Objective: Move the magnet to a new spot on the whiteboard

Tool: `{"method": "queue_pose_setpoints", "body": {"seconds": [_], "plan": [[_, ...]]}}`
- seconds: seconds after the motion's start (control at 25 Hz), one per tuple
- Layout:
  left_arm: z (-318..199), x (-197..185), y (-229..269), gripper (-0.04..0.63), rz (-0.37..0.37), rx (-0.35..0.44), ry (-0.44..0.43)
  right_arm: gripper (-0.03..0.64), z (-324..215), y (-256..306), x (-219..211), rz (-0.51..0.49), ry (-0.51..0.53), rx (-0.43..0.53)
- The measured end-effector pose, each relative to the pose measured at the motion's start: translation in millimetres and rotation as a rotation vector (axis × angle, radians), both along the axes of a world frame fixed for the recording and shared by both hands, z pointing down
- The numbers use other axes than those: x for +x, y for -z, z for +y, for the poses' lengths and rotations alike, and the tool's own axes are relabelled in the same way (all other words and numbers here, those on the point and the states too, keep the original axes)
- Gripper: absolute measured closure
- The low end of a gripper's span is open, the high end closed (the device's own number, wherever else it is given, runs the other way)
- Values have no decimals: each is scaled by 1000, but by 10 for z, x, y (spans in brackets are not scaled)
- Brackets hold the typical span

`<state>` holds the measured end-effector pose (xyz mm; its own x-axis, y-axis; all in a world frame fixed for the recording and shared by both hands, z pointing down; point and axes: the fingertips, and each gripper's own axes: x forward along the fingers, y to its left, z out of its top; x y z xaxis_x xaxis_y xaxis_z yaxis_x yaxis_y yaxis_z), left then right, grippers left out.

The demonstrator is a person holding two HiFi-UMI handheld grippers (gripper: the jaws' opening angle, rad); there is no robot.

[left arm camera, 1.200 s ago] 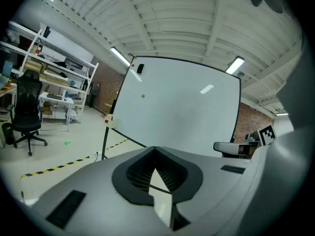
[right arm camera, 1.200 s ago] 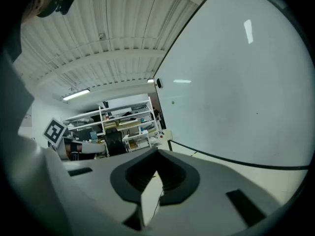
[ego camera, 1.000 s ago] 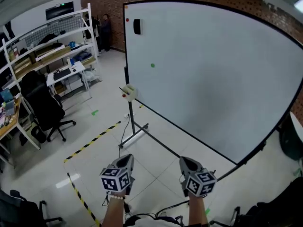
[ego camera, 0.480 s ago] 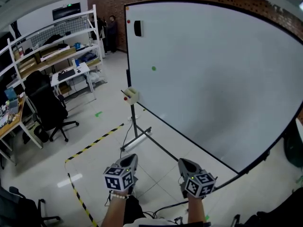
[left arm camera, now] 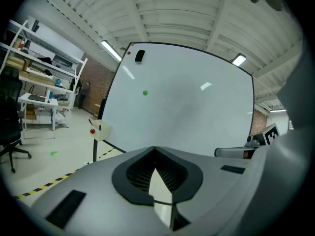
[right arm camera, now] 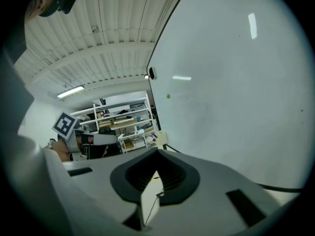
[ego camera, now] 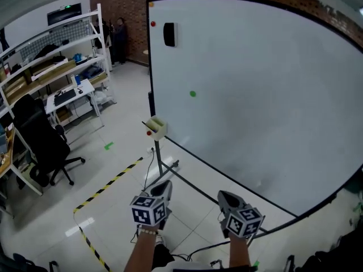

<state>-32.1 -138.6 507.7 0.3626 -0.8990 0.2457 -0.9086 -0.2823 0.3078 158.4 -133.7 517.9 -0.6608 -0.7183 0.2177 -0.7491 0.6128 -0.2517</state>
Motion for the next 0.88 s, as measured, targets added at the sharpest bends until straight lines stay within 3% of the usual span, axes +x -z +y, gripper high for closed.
{"method": "queue_pose_setpoints", "body": {"seconds": [0.36, 0.64, 0.88], "plan": [[-1136, -613, 54, 594, -8, -7, -154, 612, -887, 117, -699, 10, -157, -31], [-1573, -654, 99, 594, -2, 4, -223, 612, -1104, 136, -903, 12, -194, -35], [-1897, -524, 377, 584, -15, 78, -220, 612, -1291, 204, -800, 19, -187, -4]]}}
